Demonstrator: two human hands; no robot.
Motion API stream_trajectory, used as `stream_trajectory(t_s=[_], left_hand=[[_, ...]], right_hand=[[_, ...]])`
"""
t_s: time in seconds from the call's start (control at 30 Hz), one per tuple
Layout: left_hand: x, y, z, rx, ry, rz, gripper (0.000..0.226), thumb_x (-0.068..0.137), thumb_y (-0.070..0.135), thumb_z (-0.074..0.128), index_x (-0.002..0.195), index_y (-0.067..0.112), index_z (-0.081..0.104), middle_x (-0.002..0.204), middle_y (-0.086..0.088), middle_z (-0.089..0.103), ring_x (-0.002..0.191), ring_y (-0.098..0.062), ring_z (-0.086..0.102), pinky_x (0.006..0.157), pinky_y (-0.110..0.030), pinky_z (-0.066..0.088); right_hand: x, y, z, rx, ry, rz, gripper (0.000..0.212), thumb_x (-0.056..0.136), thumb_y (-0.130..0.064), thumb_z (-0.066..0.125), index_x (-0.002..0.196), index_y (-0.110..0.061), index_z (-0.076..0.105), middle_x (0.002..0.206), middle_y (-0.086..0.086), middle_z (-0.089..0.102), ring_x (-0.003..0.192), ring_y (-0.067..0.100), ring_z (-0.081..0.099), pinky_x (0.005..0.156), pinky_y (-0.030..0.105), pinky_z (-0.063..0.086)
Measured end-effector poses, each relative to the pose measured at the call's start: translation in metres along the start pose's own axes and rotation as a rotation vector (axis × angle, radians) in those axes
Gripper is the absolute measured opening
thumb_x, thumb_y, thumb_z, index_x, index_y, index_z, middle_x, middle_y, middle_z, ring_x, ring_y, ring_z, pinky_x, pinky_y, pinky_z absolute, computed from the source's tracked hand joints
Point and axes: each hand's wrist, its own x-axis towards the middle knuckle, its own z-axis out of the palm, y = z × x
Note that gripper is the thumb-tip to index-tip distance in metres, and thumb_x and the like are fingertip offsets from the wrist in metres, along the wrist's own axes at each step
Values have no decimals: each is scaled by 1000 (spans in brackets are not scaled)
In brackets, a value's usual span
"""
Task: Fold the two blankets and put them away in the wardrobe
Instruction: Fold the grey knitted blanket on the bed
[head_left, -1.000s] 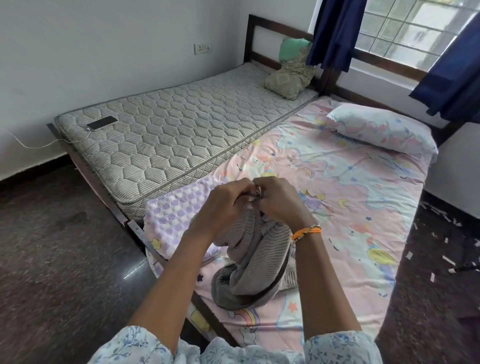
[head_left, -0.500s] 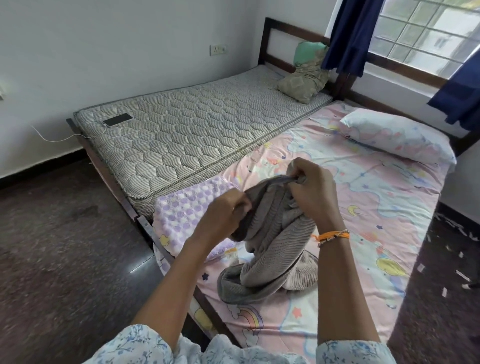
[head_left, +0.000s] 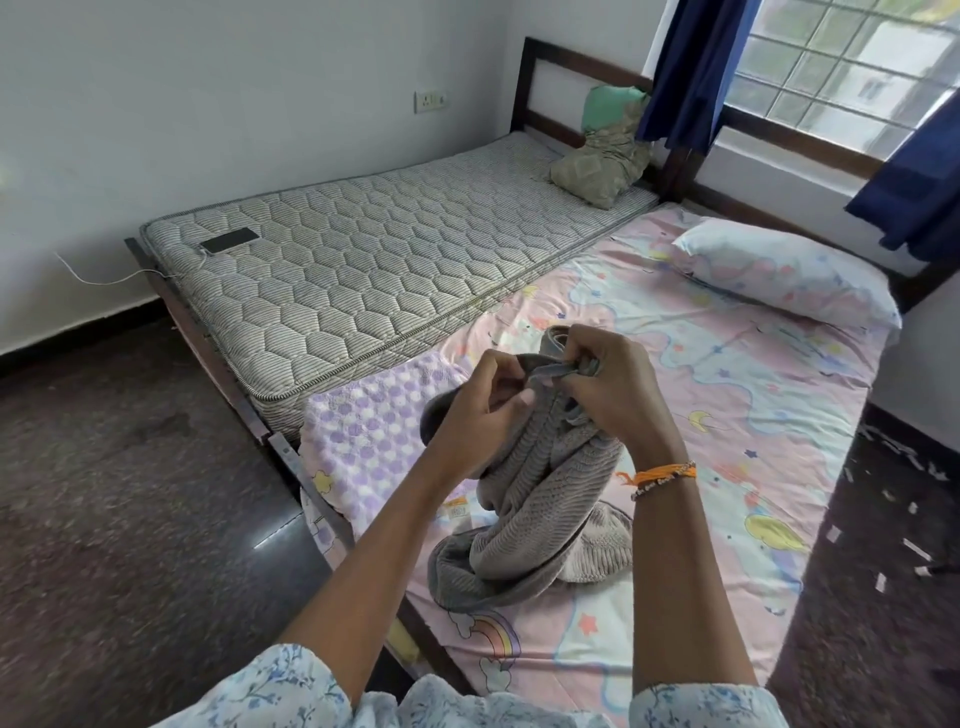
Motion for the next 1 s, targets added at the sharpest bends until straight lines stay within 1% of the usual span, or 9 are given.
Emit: stream_trajectory(t_s=[0.13,0.23,0.33,0.4,0.5,0.57,0.63,0.77,1.0], left_hand=[[-2,-14,0,168,-87,36,36,79,36,63,111,33,46,108,-3,56,109,-15,53,96,-34,46],[-3,-18,-5,459,58,62,60,62,62,55,113,29,58,84,19,46,94,-18,36,87,-36,37],[-3,-22,-20,630,87,119,69,67,71,41,97,16,71,73,14,54,80,-13,24,74,-31,22],[-4,-31,-35,749,114,4,70,76,70,30,79,12,70,67,8,49,86,-19,33,75,-32,20],[-7,-38,-53,981,139,-317,55,95,50,29,83,12,67,83,0,55,112,-31,38,91,-41,27],[-4,-38,-54,948,108,-334,44,97,40,35,92,11,68,104,-6,58,117,-32,36,95,-40,29],[3,-32,-46,722,87,-126,30,94,32,49,97,11,70,113,-6,55,114,-27,39,97,-34,28],[8,-9,-21,412,20,220,6,81,25,66,84,20,67,118,4,50,120,-18,46,102,-28,33],[4,-28,-17,513,5,232,22,72,19,77,79,1,66,101,0,57,94,-17,58,82,-31,48]], right_hand=[[-1,3,-5,33,-14,-24,41,63,-5,75,58,-21,38,54,-7,36,57,13,34,54,29,30],[-4,6,-7,34,-21,-30,39,64,-9,77,58,-21,40,53,-8,36,56,12,32,53,28,29],[-5,11,-13,10,9,-16,29,63,-5,74,62,-15,46,54,-7,37,58,14,33,55,29,29],[-5,14,-19,-5,47,2,27,64,-3,72,64,-12,47,55,-9,37,56,9,35,54,29,27],[-5,16,-26,24,84,21,29,66,0,71,62,-14,45,57,-10,39,55,1,39,52,26,28],[-3,16,-24,22,72,7,38,64,-1,71,57,-23,40,59,-2,45,57,8,37,55,29,31],[-1,14,-18,10,35,-12,40,62,-2,70,56,-25,37,61,4,47,61,16,37,57,31,32],[-2,4,-10,-3,-19,-43,44,61,0,67,54,-27,34,54,-7,35,54,9,31,53,29,27],[-5,2,-13,-4,61,0,37,64,0,68,57,-23,40,52,-11,37,53,5,33,52,28,27]])
